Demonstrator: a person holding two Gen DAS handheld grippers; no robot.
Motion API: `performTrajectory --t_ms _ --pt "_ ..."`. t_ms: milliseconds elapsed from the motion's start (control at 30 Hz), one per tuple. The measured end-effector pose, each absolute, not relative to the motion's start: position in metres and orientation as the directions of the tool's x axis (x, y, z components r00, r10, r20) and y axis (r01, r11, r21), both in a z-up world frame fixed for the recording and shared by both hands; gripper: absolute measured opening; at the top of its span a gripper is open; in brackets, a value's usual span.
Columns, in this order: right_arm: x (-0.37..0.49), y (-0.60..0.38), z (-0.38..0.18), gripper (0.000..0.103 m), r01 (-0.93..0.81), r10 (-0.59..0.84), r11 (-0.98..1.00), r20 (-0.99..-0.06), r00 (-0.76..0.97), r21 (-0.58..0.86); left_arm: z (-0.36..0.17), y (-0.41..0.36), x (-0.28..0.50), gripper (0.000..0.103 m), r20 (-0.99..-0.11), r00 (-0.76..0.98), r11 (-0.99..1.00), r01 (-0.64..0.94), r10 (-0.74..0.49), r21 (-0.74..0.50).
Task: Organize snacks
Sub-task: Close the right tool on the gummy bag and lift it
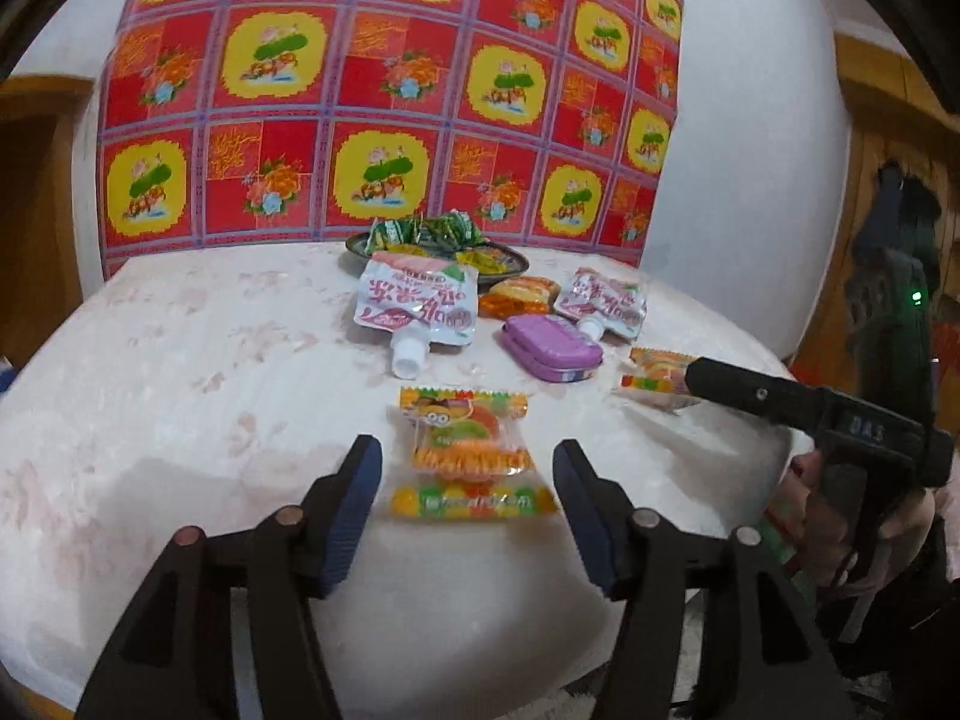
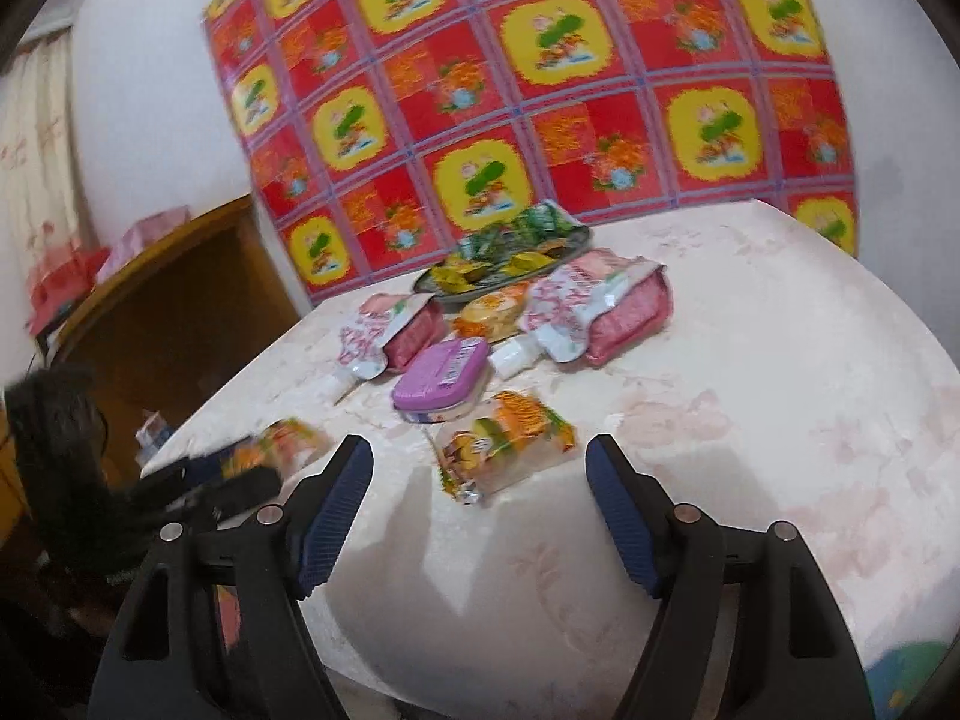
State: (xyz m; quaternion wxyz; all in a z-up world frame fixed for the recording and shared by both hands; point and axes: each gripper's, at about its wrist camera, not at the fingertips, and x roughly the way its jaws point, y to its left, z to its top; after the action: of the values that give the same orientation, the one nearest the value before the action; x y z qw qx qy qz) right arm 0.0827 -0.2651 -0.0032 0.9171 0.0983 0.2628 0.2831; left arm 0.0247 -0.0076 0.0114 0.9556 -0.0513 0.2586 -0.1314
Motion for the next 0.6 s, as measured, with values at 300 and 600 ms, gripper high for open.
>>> performTrajectory --t_ms 300,600 --pt "0.085 -0.246 0.022 0.075 -0.259 0.394 0.917 -0.591 0.704 0.303 0.022 -0.009 0.035 0.056 -0.485 0.822 0.955 0.256 -0.297 -0.151" --pt "0.122 -0.189 0.009 0.075 -0.173 0.147 0.985 -0.669 0.729 0.027 0.011 -0.007 0.042 0.046 -0.504 0.813 0.956 0.254 -0.293 -0.146"
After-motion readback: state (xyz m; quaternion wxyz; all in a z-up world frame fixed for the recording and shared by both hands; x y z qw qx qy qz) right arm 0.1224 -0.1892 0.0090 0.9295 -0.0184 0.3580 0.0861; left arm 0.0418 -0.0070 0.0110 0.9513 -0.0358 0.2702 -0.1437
